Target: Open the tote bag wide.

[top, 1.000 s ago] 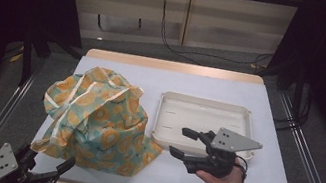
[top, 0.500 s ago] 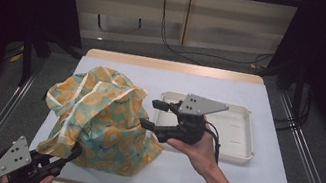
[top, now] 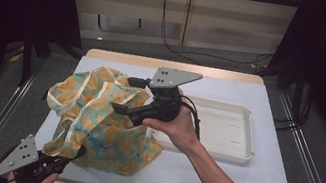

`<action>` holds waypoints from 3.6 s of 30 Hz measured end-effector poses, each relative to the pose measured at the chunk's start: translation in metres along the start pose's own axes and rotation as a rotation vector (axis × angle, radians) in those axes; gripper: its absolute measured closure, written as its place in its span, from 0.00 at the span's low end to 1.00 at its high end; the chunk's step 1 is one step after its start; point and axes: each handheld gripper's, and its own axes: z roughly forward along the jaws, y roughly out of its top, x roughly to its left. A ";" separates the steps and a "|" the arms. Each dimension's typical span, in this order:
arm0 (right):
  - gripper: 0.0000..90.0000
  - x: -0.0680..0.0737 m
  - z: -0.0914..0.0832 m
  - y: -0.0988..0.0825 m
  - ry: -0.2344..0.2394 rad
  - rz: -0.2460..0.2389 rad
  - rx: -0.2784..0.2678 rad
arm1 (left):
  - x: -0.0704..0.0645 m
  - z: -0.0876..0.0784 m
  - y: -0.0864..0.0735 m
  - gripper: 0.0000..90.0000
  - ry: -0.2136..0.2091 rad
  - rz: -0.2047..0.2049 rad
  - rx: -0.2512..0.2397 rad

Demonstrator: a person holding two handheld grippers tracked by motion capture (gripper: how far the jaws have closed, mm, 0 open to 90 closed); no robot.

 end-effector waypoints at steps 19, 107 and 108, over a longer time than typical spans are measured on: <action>0.79 0.011 0.050 -0.018 0.219 0.015 0.128 | 0.007 0.010 -0.004 1.00 0.017 -0.041 0.006; 1.00 0.009 -0.035 -0.113 0.182 0.149 0.212 | 0.013 -0.044 0.017 0.61 0.019 -0.049 -0.101; 1.00 0.009 -0.035 -0.112 0.181 0.146 0.213 | 0.011 -0.044 0.018 0.61 0.015 -0.045 -0.100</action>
